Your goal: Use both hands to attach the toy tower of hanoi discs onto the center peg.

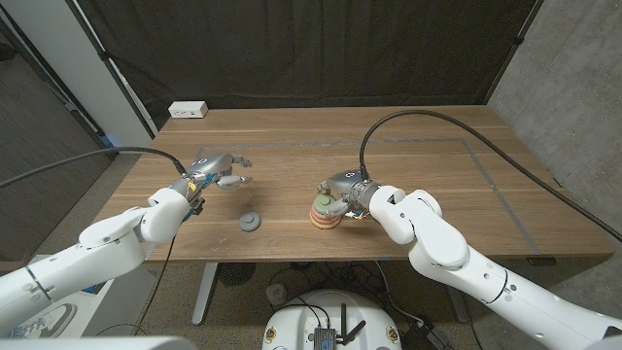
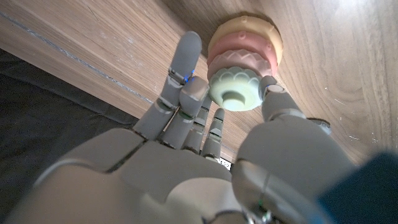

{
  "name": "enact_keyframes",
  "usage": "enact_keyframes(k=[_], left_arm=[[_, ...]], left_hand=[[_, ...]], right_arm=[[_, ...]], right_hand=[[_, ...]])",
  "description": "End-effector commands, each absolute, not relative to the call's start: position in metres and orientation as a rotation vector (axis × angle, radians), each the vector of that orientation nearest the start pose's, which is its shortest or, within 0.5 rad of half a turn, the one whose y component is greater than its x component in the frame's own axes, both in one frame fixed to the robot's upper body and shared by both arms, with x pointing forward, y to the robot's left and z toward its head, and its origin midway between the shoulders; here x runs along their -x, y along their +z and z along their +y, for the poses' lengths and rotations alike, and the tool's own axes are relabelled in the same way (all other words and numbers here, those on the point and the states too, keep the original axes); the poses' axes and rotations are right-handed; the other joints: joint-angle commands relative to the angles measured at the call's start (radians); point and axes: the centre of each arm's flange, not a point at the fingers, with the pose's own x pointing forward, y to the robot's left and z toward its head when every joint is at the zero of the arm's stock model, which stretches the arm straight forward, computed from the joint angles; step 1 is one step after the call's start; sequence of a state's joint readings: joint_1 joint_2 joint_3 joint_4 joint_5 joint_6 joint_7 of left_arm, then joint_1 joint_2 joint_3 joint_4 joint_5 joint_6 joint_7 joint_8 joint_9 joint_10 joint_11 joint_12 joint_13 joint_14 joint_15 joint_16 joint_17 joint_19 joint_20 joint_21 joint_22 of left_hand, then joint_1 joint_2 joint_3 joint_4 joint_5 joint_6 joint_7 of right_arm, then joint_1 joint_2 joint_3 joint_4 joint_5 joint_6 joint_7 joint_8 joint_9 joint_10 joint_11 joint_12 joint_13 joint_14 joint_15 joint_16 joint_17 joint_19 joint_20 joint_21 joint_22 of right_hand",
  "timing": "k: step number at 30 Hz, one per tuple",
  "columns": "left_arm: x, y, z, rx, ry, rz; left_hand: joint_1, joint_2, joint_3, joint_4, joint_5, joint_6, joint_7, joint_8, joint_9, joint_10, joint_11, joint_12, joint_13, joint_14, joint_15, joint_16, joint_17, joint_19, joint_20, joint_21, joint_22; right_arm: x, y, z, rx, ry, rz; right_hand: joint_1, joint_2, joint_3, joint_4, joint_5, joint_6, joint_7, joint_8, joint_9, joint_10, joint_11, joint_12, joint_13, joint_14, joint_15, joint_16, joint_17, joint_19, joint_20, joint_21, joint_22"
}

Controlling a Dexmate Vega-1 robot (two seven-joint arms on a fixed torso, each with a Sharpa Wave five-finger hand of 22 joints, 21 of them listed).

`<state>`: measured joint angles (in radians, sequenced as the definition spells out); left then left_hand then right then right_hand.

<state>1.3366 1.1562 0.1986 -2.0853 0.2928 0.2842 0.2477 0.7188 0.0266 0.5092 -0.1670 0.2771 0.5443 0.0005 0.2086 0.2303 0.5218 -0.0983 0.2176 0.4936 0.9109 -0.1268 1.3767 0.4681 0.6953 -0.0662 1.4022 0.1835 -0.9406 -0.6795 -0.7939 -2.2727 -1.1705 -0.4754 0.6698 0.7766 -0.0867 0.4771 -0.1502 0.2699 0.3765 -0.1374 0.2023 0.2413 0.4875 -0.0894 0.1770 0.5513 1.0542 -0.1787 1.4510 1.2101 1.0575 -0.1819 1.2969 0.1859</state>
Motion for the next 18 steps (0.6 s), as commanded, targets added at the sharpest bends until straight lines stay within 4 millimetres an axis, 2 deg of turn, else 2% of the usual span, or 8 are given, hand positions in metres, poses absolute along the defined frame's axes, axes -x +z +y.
enact_keyframes(k=[1,5,13,18], left_arm=[[-0.503,-0.027,0.329,-1.358,0.142,-0.552],[-0.502,-0.026,0.328,-1.356,0.145,-0.556],[-0.5,-0.022,0.326,-1.357,0.156,-0.554],[-0.496,-0.021,0.325,-1.342,0.173,-0.552]], left_hand=[[-0.007,-0.001,0.008,-0.003,-0.003,0.007,0.001,0.003,0.002,0.008,-0.002,0.0,0.003,0.006,-0.091,0.006,0.002,0.003,-0.087,0.004,0.003],[-0.007,-0.001,0.009,-0.003,-0.003,0.006,0.001,0.003,0.002,0.008,-0.002,0.0,0.003,0.005,-0.091,0.006,0.002,0.003,-0.087,0.004,0.003],[-0.008,-0.003,0.01,-0.004,-0.003,0.0,0.004,0.0,0.002,0.003,0.002,-0.002,0.004,0.004,-0.091,0.007,0.003,0.003,-0.087,0.005,0.003],[-0.008,-0.004,0.01,-0.004,-0.003,-0.002,0.005,-0.001,0.002,0.002,0.004,-0.003,0.005,0.003,-0.091,0.008,0.003,0.002,-0.087,0.005,0.003]], right_arm=[[-0.464,-0.046,-0.07,1.806,0.231,-0.465],[-0.462,-0.045,-0.074,1.785,0.214,-0.47],[-0.457,-0.04,-0.088,1.727,0.187,-0.468],[-0.45,-0.039,-0.101,1.69,0.142,-0.461]], right_hand=[[-0.003,0.0,-0.003,0.0,-0.004,-0.007,0.004,-0.003,0.003,-0.009,0.009,0.001,-0.001,-0.008,-0.037,-0.011,-0.003,-0.005,-0.039,-0.005,-0.001],[-0.006,0.001,-0.002,0.0,-0.007,-0.003,0.009,0.001,0.002,-0.009,-0.005,0.007,-0.005,-0.012,-0.038,-0.016,-0.003,-0.008,-0.039,-0.009,-0.001],[-0.003,0.011,0.005,-0.001,-0.01,0.034,0.038,0.022,0.007,0.01,-0.01,0.02,-0.012,-0.015,-0.038,-0.022,0.001,-0.008,-0.04,-0.011,0.002],[0.013,0.028,0.018,-0.007,-0.004,0.041,0.039,0.028,0.013,0.016,-0.014,0.023,-0.015,-0.017,-0.039,-0.028,0.0,-0.007,-0.04,-0.013,0.003]])
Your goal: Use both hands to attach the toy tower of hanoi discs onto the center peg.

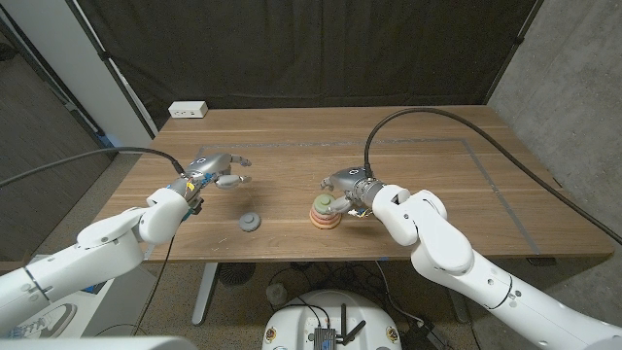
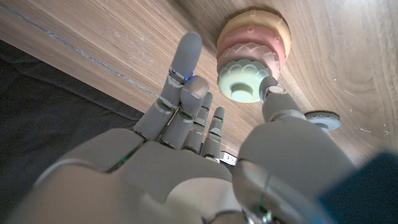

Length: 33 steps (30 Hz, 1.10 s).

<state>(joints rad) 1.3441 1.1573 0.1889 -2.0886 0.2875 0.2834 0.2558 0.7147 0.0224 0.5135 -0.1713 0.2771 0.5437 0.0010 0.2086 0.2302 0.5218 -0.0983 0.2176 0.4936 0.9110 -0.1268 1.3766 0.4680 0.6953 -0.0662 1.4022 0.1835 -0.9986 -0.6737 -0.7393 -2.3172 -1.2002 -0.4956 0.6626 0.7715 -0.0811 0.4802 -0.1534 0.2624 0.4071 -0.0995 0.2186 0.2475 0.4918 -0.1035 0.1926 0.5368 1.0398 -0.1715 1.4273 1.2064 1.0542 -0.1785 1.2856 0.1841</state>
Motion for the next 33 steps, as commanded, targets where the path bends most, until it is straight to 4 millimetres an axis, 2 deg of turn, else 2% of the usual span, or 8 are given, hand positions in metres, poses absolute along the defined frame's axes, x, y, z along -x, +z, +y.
enact_keyframes(k=[1,9,10,12,14,22,31,33], left_arm=[[-0.495,-0.021,0.325,-1.339,0.171,-0.55],[-0.488,-0.016,0.318,-1.336,0.198,-0.563],[-0.488,-0.016,0.318,-1.337,0.198,-0.562],[-0.486,-0.017,0.316,-1.333,0.205,-0.563],[-0.485,-0.017,0.315,-1.33,0.209,-0.561],[-0.483,-0.012,0.305,-1.341,0.207,-0.577],[-0.478,-0.013,0.302,-1.348,0.205,-0.574],[-0.476,-0.013,0.302,-1.349,0.206,-0.57]], left_hand=[[-0.004,0.0,0.006,0.0,-0.003,-0.005,0.006,-0.003,0.002,0.001,0.006,-0.003,0.005,0.003,-0.091,0.008,0.003,0.003,-0.088,0.005,0.003],[-0.004,-0.002,0.007,-0.001,-0.003,-0.016,0.009,-0.007,0.002,-0.011,0.01,-0.007,0.005,0.005,-0.091,0.009,0.002,0.005,-0.089,0.006,0.003],[-0.004,-0.002,0.007,-0.001,-0.003,-0.016,0.009,-0.007,0.002,-0.011,0.009,-0.008,0.005,0.005,-0.091,0.009,0.002,0.005,-0.09,0.006,0.003],[-0.004,-0.003,0.007,-0.001,-0.003,-0.017,0.009,-0.007,0.002,-0.011,0.008,-0.007,0.006,0.005,-0.091,0.01,0.001,0.004,-0.09,0.006,0.003],[-0.003,-0.004,0.007,-0.001,-0.003,-0.018,0.008,-0.007,0.002,-0.012,0.009,-0.007,0.006,0.004,-0.091,0.009,0.0,0.005,-0.09,0.007,0.003],[-0.002,-0.012,0.006,-0.003,-0.004,-0.034,0.014,-0.011,0.002,-0.028,0.015,-0.012,0.006,0.002,-0.091,0.009,-0.002,0.007,-0.093,0.008,0.003],[-0.001,-0.017,0.005,-0.003,-0.004,-0.039,0.018,-0.011,0.002,-0.03,0.019,-0.01,0.009,0.002,-0.091,0.01,-0.004,0.006,-0.095,0.008,0.003],[0.0,-0.018,0.005,-0.003,-0.004,-0.041,0.027,-0.011,0.001,-0.019,0.029,-0.006,0.009,0.004,-0.091,0.01,-0.006,0.012,-0.099,0.011,0.003]], right_arm=[[-0.449,-0.038,-0.104,1.683,0.131,-0.459],[-0.441,-0.036,-0.126,1.612,0.044,-0.468],[-0.441,-0.036,-0.126,1.611,0.044,-0.469],[-0.439,-0.04,-0.135,1.578,0.011,-0.482],[-0.439,-0.041,-0.138,1.563,0.006,-0.481],[-0.429,-0.049,-0.159,1.554,-0.129,-0.46],[-0.429,-0.062,-0.174,1.491,-0.178,-0.477],[-0.429,-0.066,-0.179,1.491,-0.206,-0.479]], right_hand=[[0.02,0.025,0.017,-0.004,0.004,0.016,0.0,0.015,0.009,0.018,-0.001,0.01,-0.002,-0.002,-0.046,-0.004,0.004,-0.003,-0.043,-0.002,0.005],[0.033,0.039,0.028,-0.007,0.011,0.035,0.002,0.026,0.016,0.049,-0.01,0.023,-0.001,0.006,-0.046,-0.001,0.009,0.0,-0.043,-0.001,0.006],[0.036,0.042,0.03,-0.008,0.013,0.039,0.003,0.028,0.017,0.056,-0.019,0.026,0.0,0.007,-0.046,-0.003,0.007,0.0,-0.043,-0.002,0.005],[0.039,0.046,0.033,-0.008,0.017,0.062,-0.002,0.037,0.019,0.088,-0.063,0.033,-0.004,0.023,-0.046,0.006,0.013,0.004,-0.042,-0.001,0.005],[0.039,0.047,0.034,-0.008,0.019,0.08,-0.01,0.043,0.019,0.097,-0.067,0.034,-0.007,0.032,-0.046,0.013,0.017,0.011,-0.042,0.004,0.008],[0.04,0.049,0.036,-0.008,0.021,0.081,-0.01,0.042,0.019,0.096,-0.06,0.03,-0.01,0.041,-0.046,0.021,0.02,0.015,-0.042,0.006,0.009],[0.045,0.053,0.041,-0.009,0.025,0.1,-0.023,0.047,0.019,0.111,-0.072,0.029,-0.017,0.043,-0.046,0.02,0.014,0.016,-0.043,0.005,0.006],[0.046,0.053,0.042,-0.009,0.026,0.098,-0.021,0.046,0.019,0.105,-0.072,0.025,-0.018,0.046,-0.046,0.023,0.016,0.017,-0.043,0.006,0.006]])
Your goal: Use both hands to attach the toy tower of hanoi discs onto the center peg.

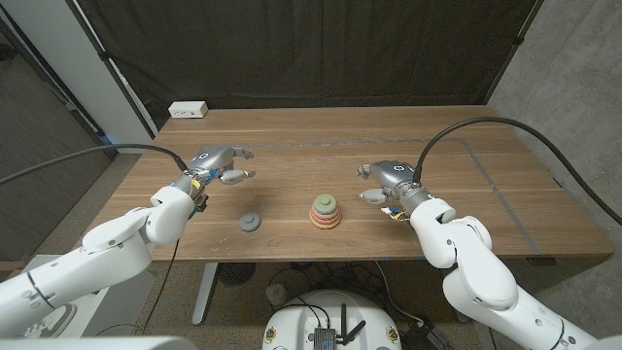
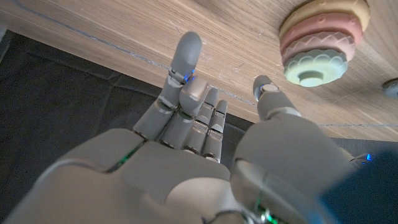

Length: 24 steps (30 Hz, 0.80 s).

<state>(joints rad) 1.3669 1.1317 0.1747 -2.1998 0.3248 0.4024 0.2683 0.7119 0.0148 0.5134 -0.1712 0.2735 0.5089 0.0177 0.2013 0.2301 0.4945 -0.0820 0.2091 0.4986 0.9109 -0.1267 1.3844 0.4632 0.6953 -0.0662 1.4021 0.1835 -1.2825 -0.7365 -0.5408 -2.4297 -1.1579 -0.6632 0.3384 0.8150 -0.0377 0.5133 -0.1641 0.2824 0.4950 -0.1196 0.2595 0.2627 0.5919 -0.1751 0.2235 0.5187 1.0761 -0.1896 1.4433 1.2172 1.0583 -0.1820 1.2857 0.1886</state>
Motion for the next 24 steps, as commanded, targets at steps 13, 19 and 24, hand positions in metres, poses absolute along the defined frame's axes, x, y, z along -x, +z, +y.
enact_keyframes(k=[13,19,24], left_arm=[[-0.467,-0.011,0.299,-1.411,0.193,-0.564],[-0.464,-0.008,0.298,-1.44,0.187,-0.552],[-0.459,-0.005,0.299,-1.443,0.148,-0.547]], left_hand=[[0.014,-0.021,0.006,-0.007,0.0,-0.026,0.029,-0.007,-0.001,0.005,0.024,0.0,0.001,0.016,-0.091,0.013,0.001,0.017,-0.107,0.015,0.004],[0.035,-0.039,0.006,-0.016,0.0,-0.031,0.038,-0.007,-0.003,0.002,0.033,-0.001,0.0,0.011,-0.091,0.014,-0.001,0.014,-0.108,0.018,0.005],[0.053,-0.041,0.007,-0.011,-0.001,-0.007,0.043,0.006,-0.001,0.038,0.028,0.016,0.006,0.011,-0.091,0.017,-0.005,0.01,-0.108,0.024,0.008]], right_arm=[[-0.436,-0.081,-0.197,1.436,-0.265,-0.443],[-0.435,-0.084,-0.194,1.425,-0.271,-0.447],[-0.433,-0.087,-0.191,1.411,-0.271,-0.453]], right_hand=[[0.006,0.01,0.012,0.001,0.009,0.001,0.005,-0.001,0.005,-0.004,0.012,-0.014,-0.007,0.01,-0.027,0.009,0.003,0.013,-0.039,0.005,0.001],[0.005,0.011,0.013,0.002,0.01,0.0,0.007,-0.002,0.005,-0.009,0.014,-0.017,-0.008,0.012,-0.027,0.01,0.005,0.012,-0.039,0.004,0.0],[0.001,0.013,0.013,0.005,0.01,0.0,0.01,-0.004,0.005,-0.011,0.02,-0.019,-0.011,0.006,-0.026,0.005,0.001,0.01,-0.038,0.004,0.0]])
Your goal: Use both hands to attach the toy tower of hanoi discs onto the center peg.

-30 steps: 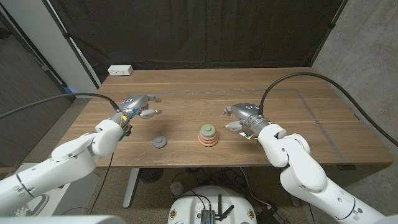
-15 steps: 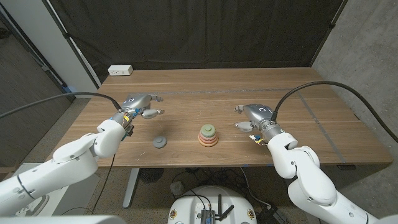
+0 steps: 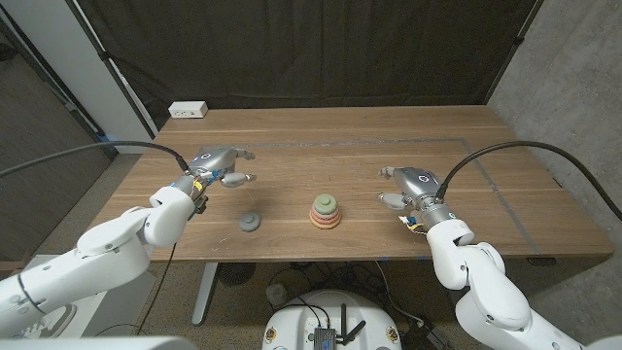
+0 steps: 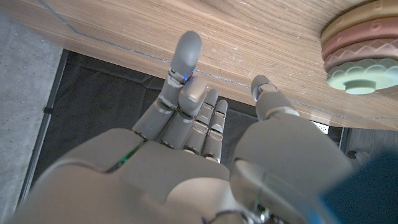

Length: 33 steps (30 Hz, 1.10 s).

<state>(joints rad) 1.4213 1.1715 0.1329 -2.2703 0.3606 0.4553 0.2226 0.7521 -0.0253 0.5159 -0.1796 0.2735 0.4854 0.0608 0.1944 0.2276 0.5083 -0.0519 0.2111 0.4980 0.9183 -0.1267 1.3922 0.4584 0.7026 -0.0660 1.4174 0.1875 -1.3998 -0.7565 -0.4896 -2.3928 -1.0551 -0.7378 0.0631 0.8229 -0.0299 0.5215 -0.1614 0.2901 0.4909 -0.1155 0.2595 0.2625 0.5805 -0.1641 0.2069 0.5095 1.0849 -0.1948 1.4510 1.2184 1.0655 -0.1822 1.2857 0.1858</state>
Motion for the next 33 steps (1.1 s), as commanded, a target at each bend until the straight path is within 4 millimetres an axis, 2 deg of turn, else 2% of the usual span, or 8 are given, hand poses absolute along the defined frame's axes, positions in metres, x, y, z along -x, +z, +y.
enact_keyframes(k=[1,5,6,14,22,33], left_arm=[[-0.457,-0.005,0.3,-1.454,0.133,-0.538],[-0.454,-0.005,0.302,-1.462,0.084,-0.507],[-0.452,-0.005,0.303,-1.467,0.074,-0.501],[-0.445,-0.002,0.307,-1.503,0.013,-0.462],[-0.443,0.0,0.311,-1.569,-0.05,-0.452],[-0.445,0.001,0.314,-1.611,-0.114,-0.506]], left_hand=[[0.016,0.0,0.005,-0.002,0.0,0.019,0.001,0.015,0.003,0.024,-0.002,0.014,0.008,0.004,-0.091,0.01,0.0,0.001,-0.109,0.01,0.004],[0.037,-0.003,0.008,-0.003,0.001,-0.01,0.01,0.004,0.003,-0.011,0.009,0.002,0.013,0.0,-0.091,0.014,0.001,-0.002,-0.11,0.016,0.005],[0.043,-0.006,0.007,-0.003,0.001,-0.02,0.015,0.001,0.003,-0.024,0.023,-0.002,0.015,0.001,-0.091,0.017,0.003,-0.006,-0.109,0.017,0.005],[0.073,-0.025,0.004,-0.007,0.003,-0.058,0.035,-0.007,0.0,-0.053,0.038,-0.008,0.02,-0.011,-0.091,0.015,-0.005,-0.014,-0.114,0.024,0.006],[0.119,-0.039,0.004,-0.008,0.005,-0.085,0.031,-0.007,-0.003,-0.075,0.035,-0.008,0.026,-0.021,-0.091,0.02,-0.006,-0.023,-0.12,0.036,0.009],[0.124,-0.047,-0.013,0.009,0.003,-0.087,0.027,0.002,-0.005,-0.083,0.033,-0.005,0.029,-0.021,-0.091,0.023,-0.012,-0.03,-0.12,0.047,0.008]], right_arm=[[-0.432,-0.087,-0.19,1.409,-0.274,-0.454],[-0.431,-0.089,-0.189,1.411,-0.275,-0.449],[-0.43,-0.089,-0.189,1.411,-0.272,-0.448],[-0.427,-0.09,-0.185,1.397,-0.277,-0.461],[-0.427,-0.091,-0.183,1.408,-0.274,-0.449],[-0.427,-0.089,-0.179,1.414,-0.268,-0.44]], right_hand=[[-0.007,0.005,0.005,0.003,0.002,0.003,0.006,-0.004,0.005,-0.002,0.011,-0.003,-0.002,-0.003,-0.021,-0.003,0.001,0.002,-0.038,0.003,0.003],[-0.01,0.006,0.005,0.004,0.003,-0.001,0.009,-0.006,0.005,-0.005,0.016,-0.005,-0.003,-0.002,-0.021,-0.002,0.002,0.0,-0.038,0.002,0.002],[-0.011,0.006,0.005,0.005,0.003,-0.001,0.01,-0.007,0.005,-0.007,0.017,-0.006,-0.003,-0.002,-0.021,-0.002,0.003,-0.001,-0.038,0.001,0.002],[-0.016,0.008,0.005,0.007,0.003,-0.006,0.011,-0.01,0.005,-0.009,0.019,-0.006,-0.006,-0.016,-0.021,-0.015,-0.007,-0.005,-0.038,-0.001,0.001],[-0.019,0.01,0.005,0.008,0.004,-0.006,0.012,-0.011,0.005,-0.009,0.021,-0.006,-0.008,-0.019,-0.021,-0.018,-0.007,-0.007,-0.038,-0.003,0.0],[-0.022,0.012,0.006,0.008,0.004,-0.004,0.013,-0.011,0.005,-0.006,0.022,-0.005,-0.01,-0.022,-0.022,-0.021,-0.006,-0.008,-0.038,-0.003,0.001]])
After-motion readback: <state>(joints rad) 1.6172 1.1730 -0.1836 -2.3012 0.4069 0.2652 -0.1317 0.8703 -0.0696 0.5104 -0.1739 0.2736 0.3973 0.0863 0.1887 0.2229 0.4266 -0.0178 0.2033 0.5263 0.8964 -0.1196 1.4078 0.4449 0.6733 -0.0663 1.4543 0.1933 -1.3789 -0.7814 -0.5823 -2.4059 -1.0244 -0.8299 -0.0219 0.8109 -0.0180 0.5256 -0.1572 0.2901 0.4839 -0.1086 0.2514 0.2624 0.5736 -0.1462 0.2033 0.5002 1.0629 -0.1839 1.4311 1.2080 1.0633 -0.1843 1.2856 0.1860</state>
